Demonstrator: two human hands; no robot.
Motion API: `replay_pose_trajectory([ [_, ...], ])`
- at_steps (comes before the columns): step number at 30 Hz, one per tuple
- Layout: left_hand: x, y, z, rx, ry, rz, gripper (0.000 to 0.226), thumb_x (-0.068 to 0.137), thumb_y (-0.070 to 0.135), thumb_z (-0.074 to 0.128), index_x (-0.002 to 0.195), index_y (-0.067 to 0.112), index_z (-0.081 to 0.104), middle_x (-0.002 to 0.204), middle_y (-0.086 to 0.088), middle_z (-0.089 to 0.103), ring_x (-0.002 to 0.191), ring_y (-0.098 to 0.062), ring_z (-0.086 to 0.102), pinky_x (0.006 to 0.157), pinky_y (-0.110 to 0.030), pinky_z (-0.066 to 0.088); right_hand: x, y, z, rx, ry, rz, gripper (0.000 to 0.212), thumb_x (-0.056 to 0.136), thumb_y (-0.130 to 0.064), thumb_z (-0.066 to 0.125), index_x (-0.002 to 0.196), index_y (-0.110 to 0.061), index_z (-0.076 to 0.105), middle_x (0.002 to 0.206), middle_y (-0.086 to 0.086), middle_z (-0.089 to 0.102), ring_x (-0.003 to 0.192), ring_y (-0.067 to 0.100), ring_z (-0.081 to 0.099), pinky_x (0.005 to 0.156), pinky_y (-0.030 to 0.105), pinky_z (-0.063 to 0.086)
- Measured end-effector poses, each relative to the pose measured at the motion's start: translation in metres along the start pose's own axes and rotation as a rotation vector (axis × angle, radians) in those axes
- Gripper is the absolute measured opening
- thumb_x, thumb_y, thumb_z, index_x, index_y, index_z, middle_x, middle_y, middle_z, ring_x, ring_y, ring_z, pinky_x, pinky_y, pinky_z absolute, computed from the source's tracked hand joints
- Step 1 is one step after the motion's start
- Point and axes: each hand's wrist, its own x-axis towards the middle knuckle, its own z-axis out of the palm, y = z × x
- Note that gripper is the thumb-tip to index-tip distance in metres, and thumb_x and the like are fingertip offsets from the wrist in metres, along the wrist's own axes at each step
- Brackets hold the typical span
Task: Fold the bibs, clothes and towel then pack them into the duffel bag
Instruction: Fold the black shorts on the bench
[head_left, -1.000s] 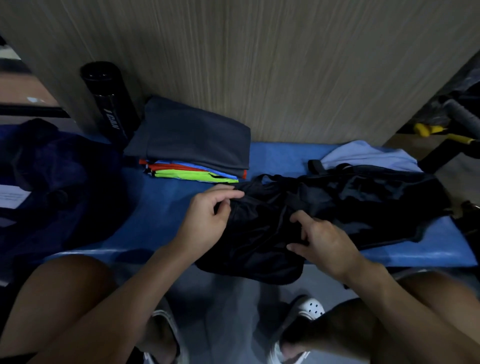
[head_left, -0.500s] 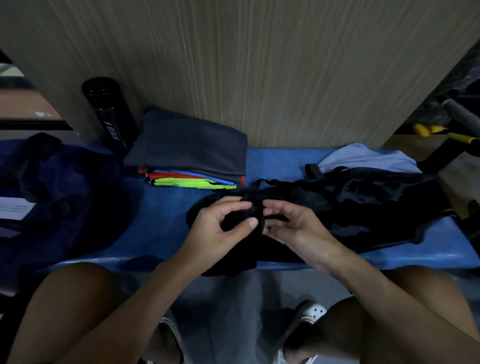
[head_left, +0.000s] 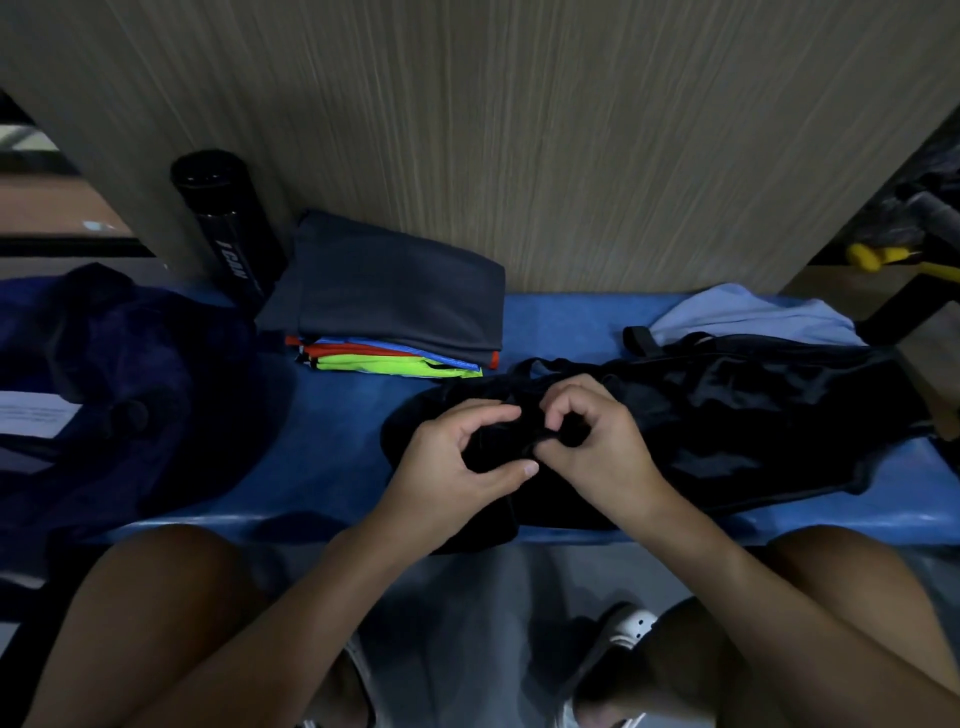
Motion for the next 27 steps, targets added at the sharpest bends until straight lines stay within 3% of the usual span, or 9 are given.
replay_pose_trajectory([
  [2,-0.001,-0.001,-0.001,-0.009,0.036,-0.018,0.039,0.072,0.017,0.075,0.106,0.034,0.067,0.109,0.007,0.073,0.108,-0.007,0.066,0.097,-0.025,0.047,0.003,-0.001,0.0,0.053,-0.042,-0.007,0.018,0.065,-0.01,0.067,0.079,-0.016,0.056,0.1,0.005,0.063,0.1,0.014,0.06,0.089,0.015,0.04],
  [4,-0.001,-0.003,-0.003,-0.014,0.055,-0.029,0.038,0.077,0.011,0.067,0.103,0.038,0.065,0.106,0.006,0.074,0.107,-0.008,0.068,0.096,-0.03,0.049,0.006,-0.003,-0.003,0.124,-0.153,0.019,0.034,0.072,0.005,0.07,0.103,-0.005,0.062,0.114,0.008,0.065,0.11,0.007,0.06,0.096,0.013,0.039],
  [6,-0.002,-0.003,-0.007,-0.023,0.035,-0.045,0.041,0.079,0.009,0.064,0.1,0.044,0.059,0.107,-0.001,0.073,0.107,-0.013,0.068,0.096,-0.035,0.052,0.008,-0.004,-0.005,0.149,-0.254,0.05,0.046,0.077,0.011,0.069,0.119,-0.005,0.062,0.118,0.006,0.066,0.114,0.007,0.06,0.101,0.015,0.04],
  [11,-0.001,-0.007,-0.018,-0.008,-0.034,-0.043,0.038,0.082,0.012,0.065,0.099,0.042,0.051,0.103,-0.005,0.073,0.1,-0.015,0.069,0.094,-0.037,0.052,0.011,-0.003,0.0,0.078,-0.29,0.061,0.04,0.083,0.007,0.069,0.097,-0.029,0.063,0.093,-0.007,0.066,0.09,-0.007,0.059,0.089,0.01,0.041],
  [15,0.006,-0.007,-0.031,0.008,0.002,-0.044,0.025,0.083,0.015,0.065,0.1,0.031,0.055,0.097,-0.001,0.074,0.097,-0.013,0.07,0.091,-0.027,0.052,0.012,-0.003,0.003,0.035,-0.312,0.065,0.034,0.084,0.005,0.068,0.104,-0.023,0.065,0.09,-0.002,0.063,0.088,-0.002,0.056,0.087,0.01,0.04],
  [18,0.016,-0.016,-0.048,0.262,0.208,-0.055,0.011,0.089,0.021,0.064,0.098,0.026,0.061,0.098,0.006,0.07,0.096,-0.007,0.064,0.088,-0.029,0.052,0.013,-0.003,0.005,0.001,-0.325,0.041,0.038,0.084,0.007,0.066,0.111,-0.019,0.067,0.091,0.004,0.06,0.089,0.005,0.057,0.088,0.009,0.038],
  [20,0.024,-0.026,-0.061,0.472,0.3,-0.18,0.018,0.092,0.023,0.065,0.111,0.02,0.064,0.109,0.001,0.065,0.099,-0.011,0.059,0.088,-0.029,0.049,0.013,-0.003,0.007,-0.021,-0.325,0.0,0.03,0.083,0.008,0.067,0.101,-0.015,0.07,0.092,0.007,0.06,0.091,0.006,0.057,0.087,0.009,0.037],
  [23,0.027,-0.039,-0.069,0.641,0.197,-0.349,0.042,0.092,0.031,0.068,0.128,0.012,0.058,0.113,-0.008,0.062,0.106,-0.023,0.058,0.086,-0.03,0.046,0.015,-0.001,0.008,-0.03,-0.317,-0.048,0.021,0.082,0.009,0.068,0.09,-0.01,0.067,0.101,0.004,0.058,0.098,0.005,0.057,0.092,0.009,0.037],
  [27,0.028,-0.04,-0.065,0.561,0.156,-0.34,0.032,0.091,0.02,0.07,0.121,0.016,0.059,0.082,0.0,0.063,0.072,-0.01,0.058,0.058,-0.01,0.038,0.013,0.0,0.01,0.003,-0.307,-0.053,0.025,0.08,0.012,0.066,0.09,-0.011,0.063,0.11,-0.001,0.065,0.111,0.002,0.059,0.098,0.012,0.037],
])
